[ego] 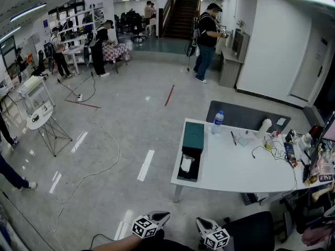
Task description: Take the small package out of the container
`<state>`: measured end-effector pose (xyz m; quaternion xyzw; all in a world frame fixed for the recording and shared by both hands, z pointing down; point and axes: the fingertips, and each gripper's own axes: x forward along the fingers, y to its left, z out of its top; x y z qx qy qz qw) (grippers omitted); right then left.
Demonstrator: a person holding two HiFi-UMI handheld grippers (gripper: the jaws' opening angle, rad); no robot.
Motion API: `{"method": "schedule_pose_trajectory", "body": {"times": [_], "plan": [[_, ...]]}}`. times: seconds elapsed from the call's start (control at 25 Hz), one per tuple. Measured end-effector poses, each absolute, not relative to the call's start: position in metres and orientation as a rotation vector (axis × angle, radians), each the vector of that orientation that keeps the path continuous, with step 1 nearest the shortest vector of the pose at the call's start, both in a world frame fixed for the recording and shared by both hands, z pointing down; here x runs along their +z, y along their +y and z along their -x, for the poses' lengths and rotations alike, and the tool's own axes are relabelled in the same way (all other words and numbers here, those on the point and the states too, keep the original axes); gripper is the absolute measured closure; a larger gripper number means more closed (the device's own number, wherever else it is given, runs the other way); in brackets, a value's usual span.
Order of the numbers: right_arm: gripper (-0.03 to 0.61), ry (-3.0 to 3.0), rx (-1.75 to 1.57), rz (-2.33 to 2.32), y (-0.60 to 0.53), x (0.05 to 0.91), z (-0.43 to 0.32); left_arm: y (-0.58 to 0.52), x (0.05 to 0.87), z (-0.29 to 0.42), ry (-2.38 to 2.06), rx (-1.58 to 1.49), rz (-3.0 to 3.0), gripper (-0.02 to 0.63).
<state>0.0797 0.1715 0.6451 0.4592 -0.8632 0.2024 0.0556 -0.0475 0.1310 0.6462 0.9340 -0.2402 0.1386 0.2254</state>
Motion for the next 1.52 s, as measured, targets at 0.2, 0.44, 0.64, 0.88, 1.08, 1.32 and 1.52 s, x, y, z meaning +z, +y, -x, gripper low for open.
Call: {"method": "schedule_pose_trajectory", "body": {"times": [0.2, 0.44, 0.64, 0.88, 1.08, 1.32, 1.52], "plan": [[0.552, -2.601, 0.611, -1.358, 0.219, 0.653, -0.086, 0.183, 0.653, 0.046, -0.672, 0.383, -2.547, 0.606], [0.552, -2.617, 0.586, -1.393, 0.235, 0.649, -0.084, 0.203, 0.652, 0.064, -0.722, 0.371, -2.552, 0.606], [0.552, -2.623, 0.571, -1.415, 0.244, 0.647, -0.086, 0.208, 0.649, 0.069, -0.765, 0.345, -2.553, 0.606], [0.552, -2.637, 0.576, -1.447, 0.250, 0.641, -0.086, 0.215, 0.651, 0.071, -0.785, 0.344, -2.542, 0.606], [0.552, -2.629, 0.601, -1.455, 0.252, 0.642, -0.094, 0.215, 0.648, 0.066, -0.797, 0.352, -2.543, 0.606], [0.552, -2.630, 0.619, -1.473, 0.249, 0.642, -0.106, 0.209, 0.641, 0.056, -0.807, 0.357, -2.548, 0.606], [0.552, -2.622, 0.639, -1.473, 0.245, 0.643, -0.109, 0.203, 0.640, 0.050, -0.797, 0.369, -2.546, 0.606]]}}
